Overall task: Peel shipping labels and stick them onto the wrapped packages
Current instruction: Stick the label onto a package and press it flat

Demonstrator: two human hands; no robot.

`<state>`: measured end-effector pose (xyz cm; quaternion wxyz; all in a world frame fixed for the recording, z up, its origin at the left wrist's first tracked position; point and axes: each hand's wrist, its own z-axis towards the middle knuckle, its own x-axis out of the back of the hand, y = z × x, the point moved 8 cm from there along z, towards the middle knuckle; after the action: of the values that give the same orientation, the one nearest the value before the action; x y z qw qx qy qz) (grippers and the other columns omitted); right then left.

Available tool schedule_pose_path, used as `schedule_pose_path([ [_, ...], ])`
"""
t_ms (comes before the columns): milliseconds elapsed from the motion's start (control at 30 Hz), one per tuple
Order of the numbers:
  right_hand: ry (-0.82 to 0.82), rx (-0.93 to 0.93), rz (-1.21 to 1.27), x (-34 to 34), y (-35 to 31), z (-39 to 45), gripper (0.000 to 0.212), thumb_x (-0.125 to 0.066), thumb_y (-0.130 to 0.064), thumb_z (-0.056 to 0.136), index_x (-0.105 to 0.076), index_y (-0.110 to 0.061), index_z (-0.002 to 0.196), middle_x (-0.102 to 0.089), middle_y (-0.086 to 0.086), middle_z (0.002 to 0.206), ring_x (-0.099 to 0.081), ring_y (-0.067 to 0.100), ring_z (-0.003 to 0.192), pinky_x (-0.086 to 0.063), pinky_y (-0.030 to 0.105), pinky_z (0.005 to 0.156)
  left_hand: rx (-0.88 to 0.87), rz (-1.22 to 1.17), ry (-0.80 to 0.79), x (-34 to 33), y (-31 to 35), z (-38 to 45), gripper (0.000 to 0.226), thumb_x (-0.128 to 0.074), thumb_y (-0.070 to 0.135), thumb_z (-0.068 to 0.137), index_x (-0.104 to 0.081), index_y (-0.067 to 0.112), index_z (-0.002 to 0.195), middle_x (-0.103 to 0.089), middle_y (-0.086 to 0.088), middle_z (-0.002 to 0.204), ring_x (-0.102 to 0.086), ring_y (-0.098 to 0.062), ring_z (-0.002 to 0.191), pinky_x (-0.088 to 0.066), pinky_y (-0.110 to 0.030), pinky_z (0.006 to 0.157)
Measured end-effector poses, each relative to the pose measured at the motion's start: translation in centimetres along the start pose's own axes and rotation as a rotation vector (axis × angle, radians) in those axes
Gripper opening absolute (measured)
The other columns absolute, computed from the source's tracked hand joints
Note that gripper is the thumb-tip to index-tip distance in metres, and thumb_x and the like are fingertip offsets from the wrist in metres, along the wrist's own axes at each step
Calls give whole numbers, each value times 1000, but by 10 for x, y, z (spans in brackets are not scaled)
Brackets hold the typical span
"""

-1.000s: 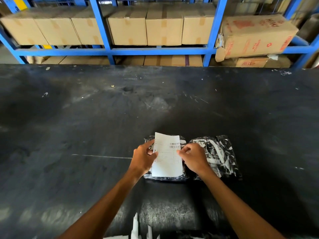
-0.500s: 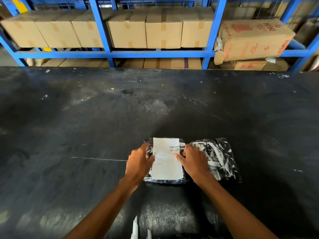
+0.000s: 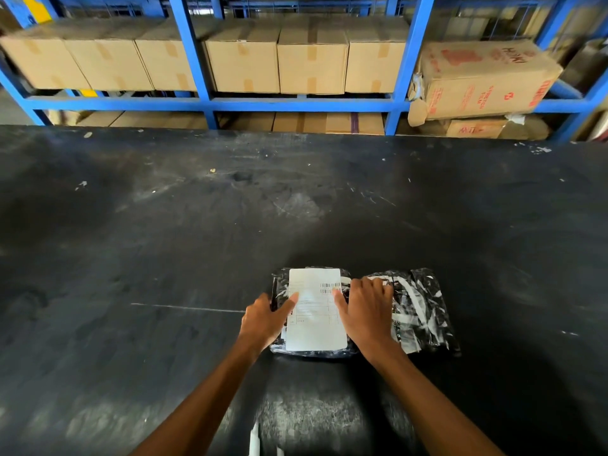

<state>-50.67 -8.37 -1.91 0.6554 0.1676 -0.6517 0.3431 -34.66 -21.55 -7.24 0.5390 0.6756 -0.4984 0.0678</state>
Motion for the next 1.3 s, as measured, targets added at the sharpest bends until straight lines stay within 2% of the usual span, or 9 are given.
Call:
schedule_pose_path([
  [167, -80, -110, 262, -5, 4, -4, 39, -49, -43, 92, -60, -8, 104, -61, 8, 112, -47, 26, 113, -38, 41, 96, -12, -123, -23, 2, -2, -3, 52, -57, 59, 81, -61, 7, 83, -61, -1, 67, -53, -12, 55, -42, -24, 52],
  [300, -72, -119, 514, 19, -5, -15, 35, -59, -40, 87, -61, -11, 108, -56, 4, 106, -52, 21, 102, -45, 35, 85, -9, -220, 39, 21, -7, -21, 46, -61, 53, 82, -53, 10, 68, -52, 0, 60, -45, -13, 54, -37, -25, 51],
  [467, -55, -80, 648, 67, -16, -38, 33, -64, -28, 86, -61, -11, 115, -53, 3, 103, -54, 17, 95, -45, 29, 85, -66, -310, -5, 50, 5, -55, 62, -64, 60, 75, -62, -2, 83, -63, -7, 68, -55, -17, 61, -46, -30, 58],
  [600, 37, -123, 729, 109, 0, -75, 32, -68, -21, 84, -65, -8, 114, -63, 8, 108, -60, 19, 98, -50, 37, 93, -131, -302, -69, 61, 25, -92, 65, -66, 62, 71, -59, -2, 79, -54, -2, 62, -51, -18, 61, -43, -31, 62],
  [700, 130, -129, 727, 143, 19, -113, 31, -66, -14, 86, -66, -5, 115, -63, 3, 107, -58, 13, 95, -47, 23, 87, -184, -326, -173, 53, 43, -130, 68, -68, 60, 72, -58, -4, 94, -63, -5, 74, -60, -22, 69, -49, -34, 68],
  [900, 259, -226, 713, 186, 74, -198, 23, -69, -9, 83, -72, -7, 106, -66, 8, 99, -63, 18, 90, -50, 26, 84, -271, -297, -371, 19, 65, -218, 67, -73, 50, 73, -53, -4, 106, -72, -12, 81, -69, -18, 56, -59, -35, 58],
  [1067, 244, -254, 711, 192, 103, -252, 22, -70, -7, 83, -73, -8, 105, -67, 4, 97, -61, 6, 81, -44, 4, 70, -259, -257, -432, -7, 50, -273, 55, -75, 39, 76, -51, -4, 100, -65, -15, 79, -65, -17, 50, -61, -34, 55],
  [1200, 189, -264, 766, 175, 108, -273, 21, -69, -7, 83, -72, -7, 104, -68, 6, 99, -64, 14, 85, -46, 11, 72, -250, -247, -403, -14, 27, -288, 46, -77, 40, 74, -47, 7, 86, -59, -13, 71, -63, -17, 47, -62, -44, 63],
  [1300, 134, -239, 776, 160, 108, -281, 17, -68, -8, 84, -74, -8, 100, -71, 3, 96, -66, 13, 84, -51, 21, 74, -254, -218, -338, -16, 16, -303, 45, -76, 39, 75, -44, 7, 78, -59, -7, 67, -63, -12, 43, -61, -37, 59],
])
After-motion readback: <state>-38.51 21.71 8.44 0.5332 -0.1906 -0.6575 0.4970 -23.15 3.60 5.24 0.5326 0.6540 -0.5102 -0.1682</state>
